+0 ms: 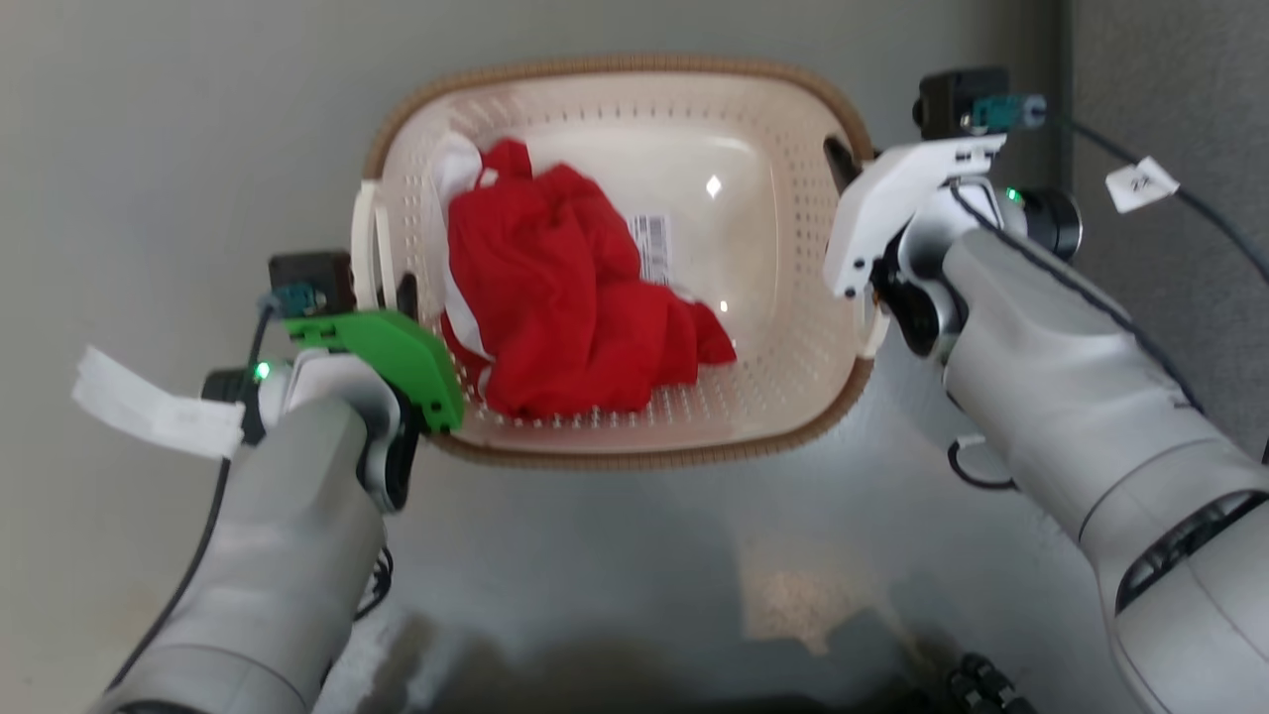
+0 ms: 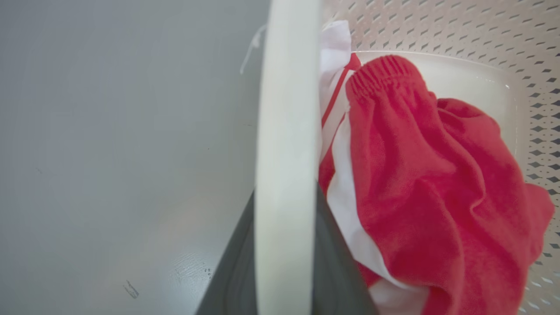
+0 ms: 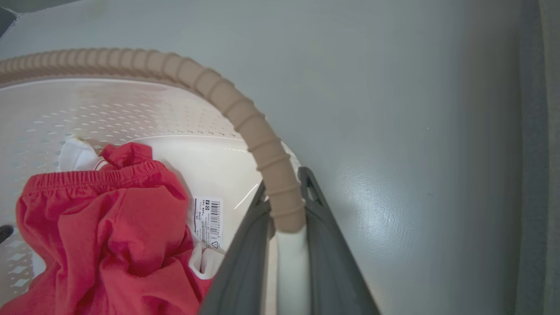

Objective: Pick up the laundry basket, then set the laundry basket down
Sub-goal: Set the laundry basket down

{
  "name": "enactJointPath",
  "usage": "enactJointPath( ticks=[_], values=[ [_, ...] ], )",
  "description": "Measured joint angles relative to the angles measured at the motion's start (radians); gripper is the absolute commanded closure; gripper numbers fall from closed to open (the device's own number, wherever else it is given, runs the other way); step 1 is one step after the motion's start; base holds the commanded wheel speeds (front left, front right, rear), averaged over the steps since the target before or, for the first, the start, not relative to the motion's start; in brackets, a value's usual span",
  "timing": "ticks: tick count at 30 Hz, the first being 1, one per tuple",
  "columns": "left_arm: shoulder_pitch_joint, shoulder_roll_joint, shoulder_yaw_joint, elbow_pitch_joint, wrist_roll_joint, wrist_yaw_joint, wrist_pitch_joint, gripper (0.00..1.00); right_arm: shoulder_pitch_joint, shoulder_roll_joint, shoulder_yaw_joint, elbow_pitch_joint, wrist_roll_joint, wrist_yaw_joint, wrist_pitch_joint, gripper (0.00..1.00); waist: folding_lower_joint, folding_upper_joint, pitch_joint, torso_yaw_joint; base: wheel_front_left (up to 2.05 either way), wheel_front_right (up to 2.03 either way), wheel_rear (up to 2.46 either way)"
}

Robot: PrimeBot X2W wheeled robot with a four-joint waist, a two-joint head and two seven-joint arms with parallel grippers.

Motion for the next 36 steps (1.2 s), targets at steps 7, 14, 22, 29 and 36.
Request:
enactJointPath(
  ticks=[7, 14, 22, 29, 36],
  values=[
    [-0.068, 0.004, 0.007, -0.001, 0.008, 0.007, -0.013, 1.0, -0.067, -0.001, -0.002, 0.007, -0.008, 0.0, -0.018, 1.0, 0.0, 0.0, 0.1, -0.007, 0.0, 0.0, 0.0],
    [-0.107, 0.004, 0.014, 0.003, 0.011, 0.007, -0.029, 1.0, -0.101, -0.002, -0.001, 0.017, -0.008, 0.001, -0.038, 1.0, 0.0, 0.0, 0.188, -0.01, 0.0, 0.0, 0.0],
    [-0.135, 0.006, 0.019, 0.011, 0.017, 0.007, -0.049, 1.0, -0.121, -0.001, 0.003, 0.02, -0.008, 0.002, -0.062, 1.0, 0.0, 0.0, 0.257, -0.015, 0.0, 0.0, 0.0],
    [-0.162, 0.005, 0.022, 0.018, 0.017, 0.007, -0.061, 1.0, -0.147, -0.002, 0.009, 0.025, -0.008, 0.003, -0.073, 1.0, 0.0, 0.0, 0.293, -0.018, 0.0, 0.0, 0.0],
    [-0.177, 0.007, 0.025, 0.033, 0.018, 0.007, -0.071, 1.0, -0.159, -0.002, 0.02, 0.035, -0.008, 0.011, -0.092, 1.0, -0.0001, 0.0, 0.304, -0.019, 0.0, 0.0, 0.0]
  ],
)
